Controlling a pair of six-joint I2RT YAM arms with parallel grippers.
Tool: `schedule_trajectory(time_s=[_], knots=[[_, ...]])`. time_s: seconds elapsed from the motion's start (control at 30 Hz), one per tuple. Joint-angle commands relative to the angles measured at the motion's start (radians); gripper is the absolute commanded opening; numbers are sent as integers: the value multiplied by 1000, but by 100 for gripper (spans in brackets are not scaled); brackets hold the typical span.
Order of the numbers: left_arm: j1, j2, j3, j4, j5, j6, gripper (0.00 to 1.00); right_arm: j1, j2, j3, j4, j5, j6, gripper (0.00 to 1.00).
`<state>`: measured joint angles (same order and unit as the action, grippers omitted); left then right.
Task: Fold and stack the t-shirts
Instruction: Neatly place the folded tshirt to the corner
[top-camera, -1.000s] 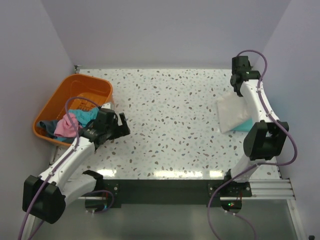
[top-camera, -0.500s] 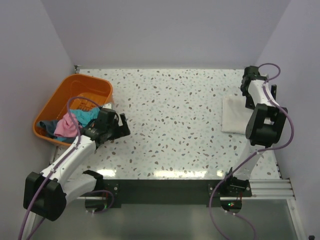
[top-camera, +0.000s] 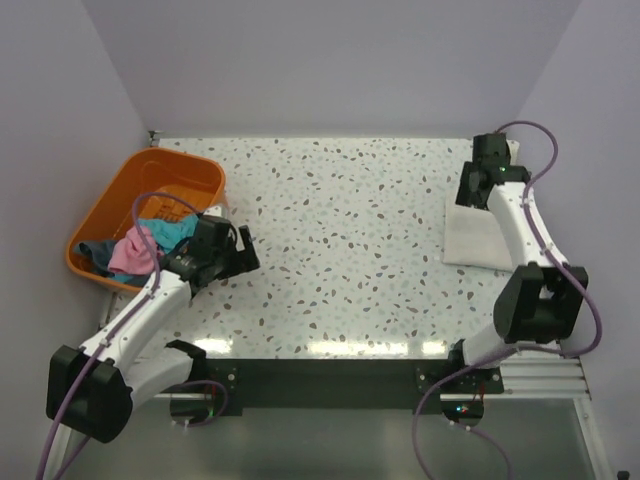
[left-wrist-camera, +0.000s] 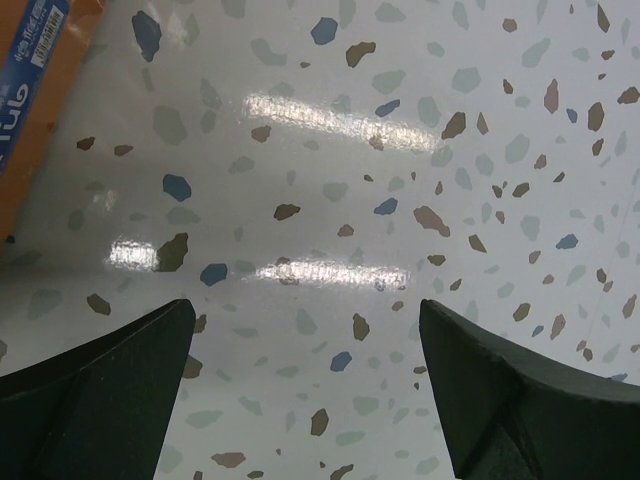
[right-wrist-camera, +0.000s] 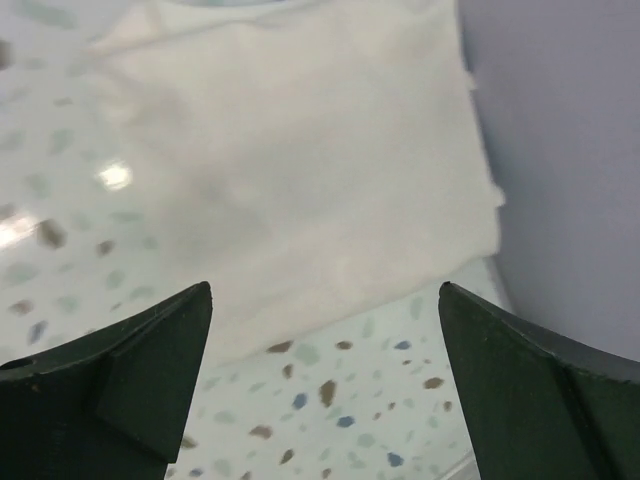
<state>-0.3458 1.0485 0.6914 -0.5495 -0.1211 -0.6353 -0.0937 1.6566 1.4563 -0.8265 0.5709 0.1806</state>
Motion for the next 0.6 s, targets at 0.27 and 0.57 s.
schedule_trajectory(time_s=[0.27, 0.57], knots=[[10, -87, 163, -44, -129, -67, 100, 144, -725, -658, 514, -684, 203, 99], [10, -211, 178, -81, -216, -110, 100, 144, -863, -692, 422, -611, 157, 99]])
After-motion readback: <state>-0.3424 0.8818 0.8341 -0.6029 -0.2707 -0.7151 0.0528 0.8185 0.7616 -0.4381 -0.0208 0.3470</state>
